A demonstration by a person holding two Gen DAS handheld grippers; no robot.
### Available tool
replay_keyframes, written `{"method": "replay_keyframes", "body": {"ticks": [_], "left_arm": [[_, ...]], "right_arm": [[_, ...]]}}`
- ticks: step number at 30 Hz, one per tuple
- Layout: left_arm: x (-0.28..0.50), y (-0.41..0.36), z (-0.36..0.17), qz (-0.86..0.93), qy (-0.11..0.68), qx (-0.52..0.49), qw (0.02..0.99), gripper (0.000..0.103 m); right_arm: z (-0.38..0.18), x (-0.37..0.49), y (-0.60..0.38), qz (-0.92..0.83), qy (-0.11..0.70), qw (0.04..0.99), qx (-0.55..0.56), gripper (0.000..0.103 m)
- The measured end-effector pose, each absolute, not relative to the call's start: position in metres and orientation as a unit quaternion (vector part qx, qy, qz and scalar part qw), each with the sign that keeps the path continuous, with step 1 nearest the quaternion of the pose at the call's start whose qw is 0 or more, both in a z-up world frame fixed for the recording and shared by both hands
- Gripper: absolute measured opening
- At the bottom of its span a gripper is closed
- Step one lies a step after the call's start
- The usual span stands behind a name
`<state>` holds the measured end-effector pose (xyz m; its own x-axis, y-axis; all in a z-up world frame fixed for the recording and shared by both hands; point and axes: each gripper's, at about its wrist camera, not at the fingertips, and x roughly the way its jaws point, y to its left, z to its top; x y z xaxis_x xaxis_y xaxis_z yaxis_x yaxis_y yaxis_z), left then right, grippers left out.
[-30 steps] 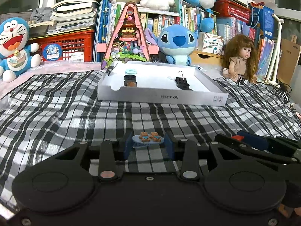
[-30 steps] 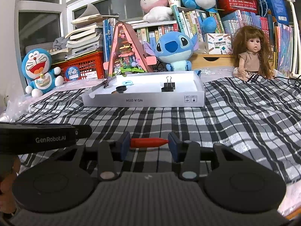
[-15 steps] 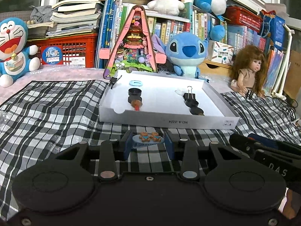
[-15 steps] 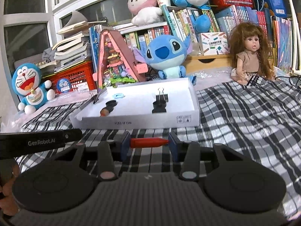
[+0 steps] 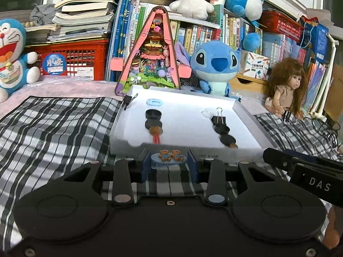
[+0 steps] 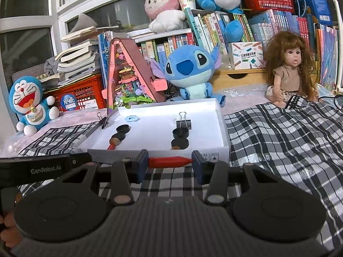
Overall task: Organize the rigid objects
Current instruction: 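Carry blue toy piece in left tool while right tool carries red stick into tray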
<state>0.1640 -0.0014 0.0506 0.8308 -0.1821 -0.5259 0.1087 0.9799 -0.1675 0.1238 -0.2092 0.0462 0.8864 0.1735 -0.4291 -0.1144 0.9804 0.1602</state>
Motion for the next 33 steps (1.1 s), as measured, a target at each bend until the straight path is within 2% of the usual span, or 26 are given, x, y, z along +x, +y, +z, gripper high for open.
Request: {"method": "replay_keyframes", "body": {"ticks": [13, 22, 33], "left_arm": [[0.256, 0.011, 0.056, -0.083, 0.326, -0.109, 0.935, 0.035], [0.301, 0.006, 0.042, -0.072, 0.36, -0.12, 0.922, 0.035], [0.334, 0.006, 0.032, -0.05, 0.384, -0.112, 0.915, 0.035]], "right_arm": [[0.065, 0.209, -0.221, 0.06, 0.286, 0.951, 0.098, 0.049], [0.052, 0.263, -0.226, 0.047, 0.351, 0.926, 0.133, 0.049], [0.042, 0.298, -0.216, 0.048, 0.376, 0.919, 0.105, 0.049]]}}
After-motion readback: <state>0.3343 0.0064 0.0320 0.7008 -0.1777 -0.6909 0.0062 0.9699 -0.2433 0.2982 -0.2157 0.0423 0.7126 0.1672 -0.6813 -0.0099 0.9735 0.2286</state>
